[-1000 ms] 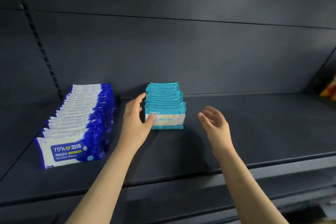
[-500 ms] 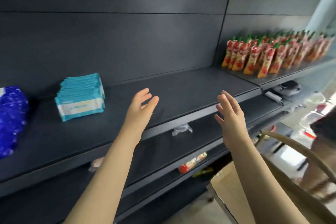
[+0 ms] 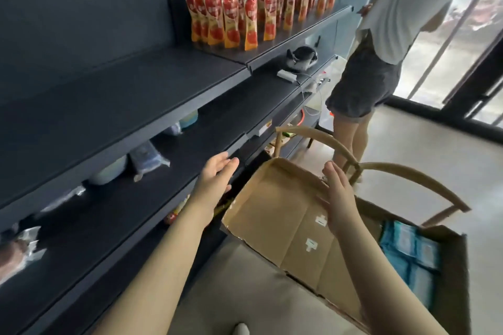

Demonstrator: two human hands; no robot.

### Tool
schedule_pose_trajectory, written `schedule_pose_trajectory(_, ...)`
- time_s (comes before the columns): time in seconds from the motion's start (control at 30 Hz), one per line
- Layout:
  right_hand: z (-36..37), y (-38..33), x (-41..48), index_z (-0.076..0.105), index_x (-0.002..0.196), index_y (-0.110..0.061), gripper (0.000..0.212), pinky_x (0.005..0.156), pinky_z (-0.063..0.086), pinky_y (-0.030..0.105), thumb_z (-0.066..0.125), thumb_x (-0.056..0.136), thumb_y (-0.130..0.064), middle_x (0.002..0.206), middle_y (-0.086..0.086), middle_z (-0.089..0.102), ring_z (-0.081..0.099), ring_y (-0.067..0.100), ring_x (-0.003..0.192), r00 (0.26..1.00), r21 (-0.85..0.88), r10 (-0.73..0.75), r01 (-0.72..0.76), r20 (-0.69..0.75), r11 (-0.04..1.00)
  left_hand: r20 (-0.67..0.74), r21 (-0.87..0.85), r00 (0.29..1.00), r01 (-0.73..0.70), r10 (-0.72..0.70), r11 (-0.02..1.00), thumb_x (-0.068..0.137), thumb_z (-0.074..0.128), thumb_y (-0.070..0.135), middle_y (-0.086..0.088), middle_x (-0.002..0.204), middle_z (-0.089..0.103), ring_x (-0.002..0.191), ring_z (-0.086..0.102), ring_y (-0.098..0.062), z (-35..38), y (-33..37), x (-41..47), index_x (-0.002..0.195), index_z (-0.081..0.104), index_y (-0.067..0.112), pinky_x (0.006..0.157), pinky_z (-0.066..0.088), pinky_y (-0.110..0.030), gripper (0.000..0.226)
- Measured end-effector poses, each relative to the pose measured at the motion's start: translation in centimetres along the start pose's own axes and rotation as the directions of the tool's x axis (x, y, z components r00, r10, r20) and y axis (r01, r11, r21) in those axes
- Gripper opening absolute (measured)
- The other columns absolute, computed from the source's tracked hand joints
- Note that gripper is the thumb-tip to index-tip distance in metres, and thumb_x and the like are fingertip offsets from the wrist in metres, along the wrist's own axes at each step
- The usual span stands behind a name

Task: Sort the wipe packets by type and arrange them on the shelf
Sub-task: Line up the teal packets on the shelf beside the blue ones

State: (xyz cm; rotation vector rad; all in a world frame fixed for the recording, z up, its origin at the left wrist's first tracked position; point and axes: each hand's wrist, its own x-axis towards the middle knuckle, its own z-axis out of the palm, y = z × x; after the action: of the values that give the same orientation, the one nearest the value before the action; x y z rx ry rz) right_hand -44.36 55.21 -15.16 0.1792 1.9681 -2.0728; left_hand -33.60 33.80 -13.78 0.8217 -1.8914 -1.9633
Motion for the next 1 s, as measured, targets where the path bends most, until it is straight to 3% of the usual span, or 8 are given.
schedule_pose_trajectory(0.17, -6.1, 3.6, 3.7, 0.044, 0.144, -0.032, 0.055, 0.107, 0.042, 0.05, 0.052, 0.095, -0.058, 0.146, -0.006, 0.048, 0.046, 0.021, 0.134, 0.991, -0.011, 0.069, -0.071, -0.114, 0.997, 0.124, 0.081, 0.984, 0.121, -0.13, 0.989, 0.098, 0.056, 0.04, 0.009, 0.127, 0.055, 0.115, 0.055, -0.011, 6.6, -4.1, 3.1, 0.14, 0.046, 0.024, 0.096, 0.05, -0.035, 0.047)
schedule_pose_trajectory(0.33, -13.7, 7.9, 6.7, 0.037, 0.149, -0.031, 0.056, 0.099, 0.042, 0.04, 0.048, 0.099, -0.054, 0.152, -0.004, 0.04, 0.042, 0.023, 0.135, 0.941, -0.012, 0.169, -0.181, -0.293, 0.983, 0.247, 0.207, 0.934, 0.21, -0.258, 0.956, 0.096, 0.058, 0.042, 0.009, 0.129, 0.055, 0.119, 0.054, -0.014, 14.1, -7.9, 5.0, 0.134, 0.051, 0.027, 0.092, 0.049, -0.032, 0.042)
schedule_pose_trajectory(0.47, -21.0, 12.4, 8.1, 0.039, 0.149, -0.026, 0.056, 0.099, 0.043, 0.042, 0.046, 0.1, -0.052, 0.145, -0.007, 0.044, 0.045, 0.021, 0.13, 0.863, 0.039, 0.319, -0.331, -0.393, 0.943, 0.311, 0.318, 0.875, 0.273, -0.372, 0.908, 0.095, 0.058, 0.044, 0.013, 0.124, 0.055, 0.117, 0.055, -0.012, 20.5, -11.9, 4.8, 0.131, 0.052, 0.029, 0.095, 0.048, -0.033, 0.04)
schedule_pose_trajectory(0.67, -32.7, 19.3, 11.5, 0.043, 0.146, -0.016, 0.058, 0.113, 0.035, 0.044, 0.05, 0.099, -0.05, 0.144, -0.001, 0.047, 0.045, 0.02, 0.133, 0.762, 0.053, 0.481, -0.511, -0.434, 0.858, 0.268, 0.453, 0.785, 0.409, -0.558, 0.792, 0.096, 0.059, 0.041, 0.008, 0.124, 0.058, 0.116, 0.056, -0.013, 31.2, -20.8, 3.4, 0.126, 0.056, 0.026, 0.09, 0.048, -0.03, 0.034)
schedule_pose_trajectory(0.77, -38.2, 23.1, 14.1, 0.047, 0.142, -0.014, 0.078, 0.113, 0.038, 0.046, 0.055, 0.087, -0.069, 0.145, 0.003, 0.051, 0.05, 0.023, 0.129, 0.742, -0.002, 0.518, -0.573, -0.425, 0.819, 0.237, 0.49, 0.72, 0.491, -0.652, 0.72, 0.096, 0.058, 0.039, 0.006, 0.122, 0.058, 0.115, 0.055, -0.013, 37.2, -25.5, 2.1, 0.126, 0.056, 0.024, 0.083, 0.048, -0.026, 0.033)
schedule_pose_trajectory(0.8, -39.7, 24.1, 15.1, 0.044, 0.146, -0.014, 0.077, 0.113, 0.037, 0.044, 0.054, 0.089, -0.066, 0.148, 0.004, 0.048, 0.048, 0.025, 0.132, 0.734, -0.015, 0.536, -0.595, -0.418, 0.803, 0.234, 0.504, 0.697, 0.509, -0.678, 0.697, 0.096, 0.058, 0.039, 0.007, 0.12, 0.058, 0.114, 0.055, -0.012, 39.1, -27.1, 1.7, 0.125, 0.056, 0.024, 0.081, 0.048, -0.025, 0.032)
schedule_pose_trajectory(0.9, -43.8, 27.6, 18.3, 0.037, 0.151, -0.011, 0.064, 0.107, 0.033, 0.035, 0.049, 0.1, -0.049, 0.153, 0.007, 0.041, 0.04, 0.026, 0.14, 0.717, -0.047, 0.555, -0.629, -0.422, 0.776, 0.239, 0.536, 0.643, 0.538, -0.728, 0.651, 0.096, 0.059, 0.039, 0.005, 0.125, 0.058, 0.116, 0.054, -0.011, 44.6, -31.6, 1.0, 0.127, 0.057, 0.023, 0.097, 0.048, -0.031, 0.035)
schedule_pose_trajectory(1.0, -45.4, 30.4, 20.1, 0.035, 0.152, -0.013, 0.064, 0.107, 0.034, 0.035, 0.048, 0.101, -0.048, 0.155, 0.006, 0.04, 0.04, 0.026, 0.14, 0.705, -0.057, 0.575, -0.651, -0.415, 0.757, 0.249, 0.545, 0.606, 0.557, -0.755, 0.627, 0.096, 0.059, 0.04, 0.005, 0.131, 0.055, 0.116, 0.051, -0.009, 48.7, -35.0, 0.9, 0.131, 0.055, 0.023, 0.107, 0.042, -0.033, 0.04)
